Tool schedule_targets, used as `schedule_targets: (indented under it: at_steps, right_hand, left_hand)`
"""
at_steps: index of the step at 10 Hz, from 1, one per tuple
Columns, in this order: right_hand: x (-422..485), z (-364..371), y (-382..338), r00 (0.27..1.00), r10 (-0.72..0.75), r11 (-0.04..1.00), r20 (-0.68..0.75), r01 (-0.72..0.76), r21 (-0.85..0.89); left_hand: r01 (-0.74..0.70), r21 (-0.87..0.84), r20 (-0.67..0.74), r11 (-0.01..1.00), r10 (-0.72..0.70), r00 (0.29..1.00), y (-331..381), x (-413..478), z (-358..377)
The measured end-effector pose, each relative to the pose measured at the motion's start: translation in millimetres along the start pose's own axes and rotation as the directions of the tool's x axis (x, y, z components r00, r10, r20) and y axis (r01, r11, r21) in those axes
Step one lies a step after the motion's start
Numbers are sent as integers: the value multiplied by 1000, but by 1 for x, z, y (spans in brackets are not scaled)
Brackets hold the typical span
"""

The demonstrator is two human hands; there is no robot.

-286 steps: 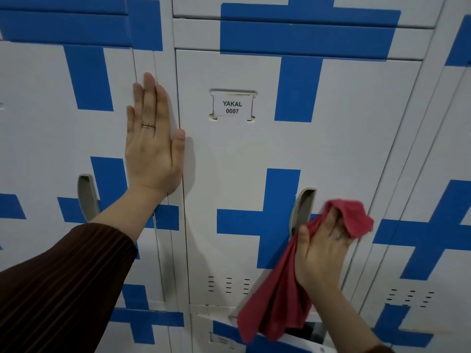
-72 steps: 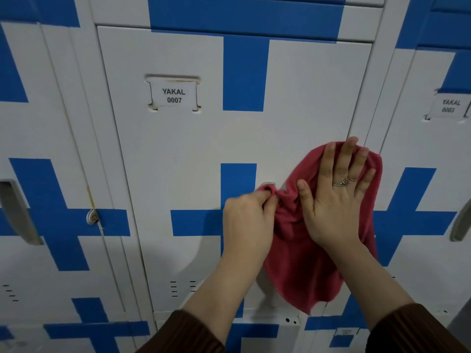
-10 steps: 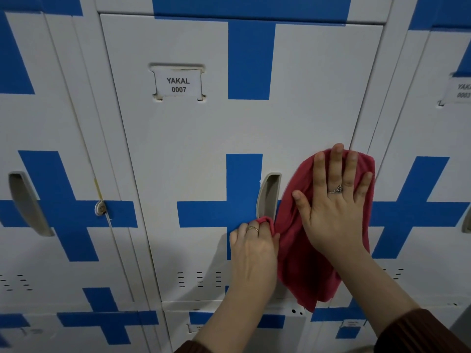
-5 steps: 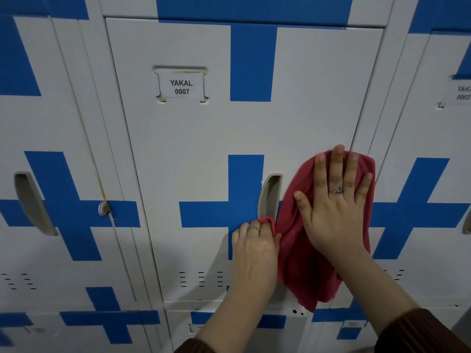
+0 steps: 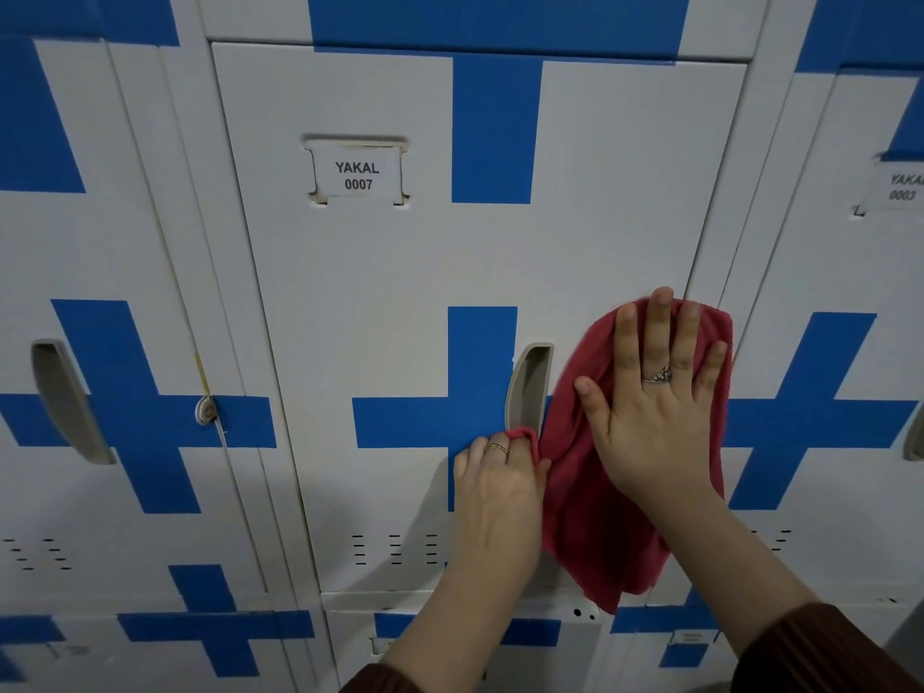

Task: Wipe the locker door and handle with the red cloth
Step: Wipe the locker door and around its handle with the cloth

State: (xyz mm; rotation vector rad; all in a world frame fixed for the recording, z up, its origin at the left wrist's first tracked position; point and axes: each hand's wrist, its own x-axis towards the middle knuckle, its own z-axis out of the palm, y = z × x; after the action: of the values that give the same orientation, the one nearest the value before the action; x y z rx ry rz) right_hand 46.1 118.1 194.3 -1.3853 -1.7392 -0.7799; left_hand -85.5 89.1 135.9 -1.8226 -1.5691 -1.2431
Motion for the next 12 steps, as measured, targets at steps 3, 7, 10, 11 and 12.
schedule_targets:
  at_steps: [3,7,10,11,12]
  right_hand:
    - [0,0,0,1000,1,1000,-4,-1,-4]
    - [1,0,0,1000,3,1000,-2,-3,-3]
    - [0,-1,-1,1000,3,1000,-4,-3,-1]
    - [1,0,0,1000,2,1000,-7,-2,0]
    - [1,1,0,1000,4,1000,-8,-4,2]
  left_hand:
    - [-16,61,2,998,16,1000,2,0,1]
    - [-31,55,-4,998,31,1000,0,-4,3]
    - [-17,55,-2,998,18,1000,-1,0,2]
    - [-25,58,-16,998,26,1000,-2,-2,2]
    - [-52,53,-34,997,54,998,-2,-3,4]
